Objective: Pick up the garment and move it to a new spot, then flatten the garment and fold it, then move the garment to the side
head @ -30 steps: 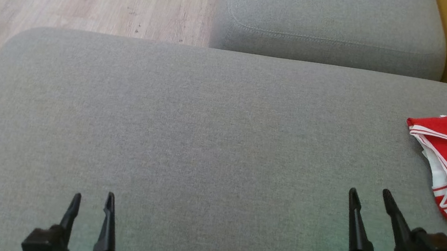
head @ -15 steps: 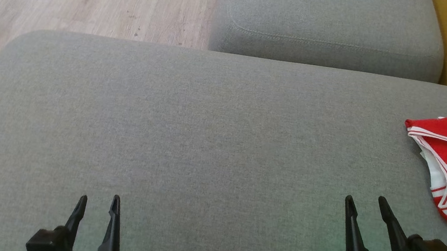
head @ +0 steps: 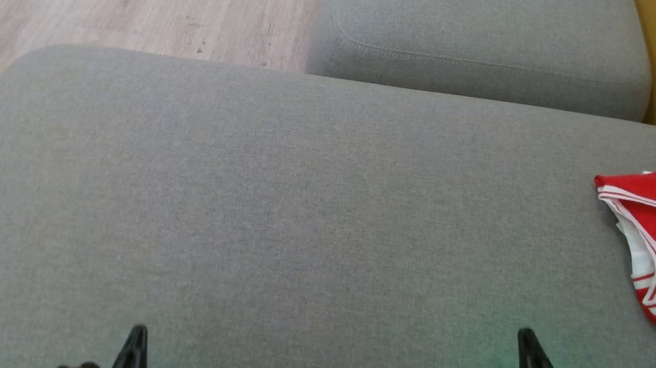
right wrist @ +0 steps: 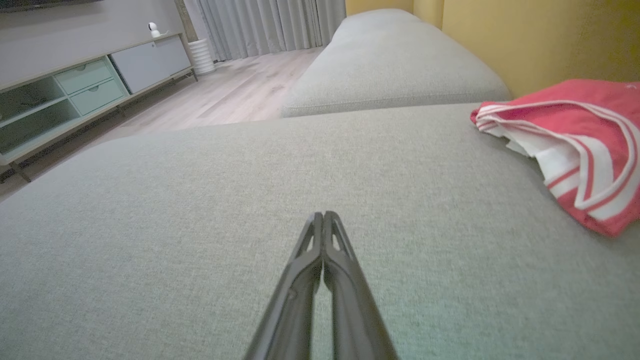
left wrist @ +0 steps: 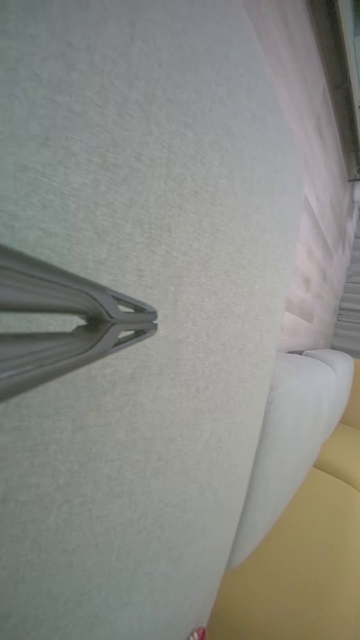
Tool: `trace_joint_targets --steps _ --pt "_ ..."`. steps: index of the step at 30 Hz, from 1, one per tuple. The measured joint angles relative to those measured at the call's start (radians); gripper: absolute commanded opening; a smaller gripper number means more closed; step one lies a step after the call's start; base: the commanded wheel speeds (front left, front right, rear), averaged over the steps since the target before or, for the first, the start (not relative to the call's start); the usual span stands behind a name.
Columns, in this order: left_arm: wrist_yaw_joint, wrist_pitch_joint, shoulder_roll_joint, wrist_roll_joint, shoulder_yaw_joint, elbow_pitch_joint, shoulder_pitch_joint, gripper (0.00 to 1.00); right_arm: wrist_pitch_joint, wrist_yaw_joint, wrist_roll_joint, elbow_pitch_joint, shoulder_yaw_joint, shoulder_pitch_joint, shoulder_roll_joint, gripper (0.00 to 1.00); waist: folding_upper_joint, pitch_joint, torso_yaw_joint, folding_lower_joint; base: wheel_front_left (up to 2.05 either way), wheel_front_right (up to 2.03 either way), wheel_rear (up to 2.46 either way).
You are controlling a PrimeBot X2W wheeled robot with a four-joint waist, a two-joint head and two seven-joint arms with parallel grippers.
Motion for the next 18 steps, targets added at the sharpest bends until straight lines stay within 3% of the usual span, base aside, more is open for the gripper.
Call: trace_joint_targets --steps 18 --pt "-0.053 0.042 -0.030 -0.134 0.065 0.004 -0.009 0.00 0.010 0.000 0.208 0.011 -0.006 -0.008 -0.001 0.00 0.0000 0.006 -0.013 0.0001 0.00 0.00 0.00"
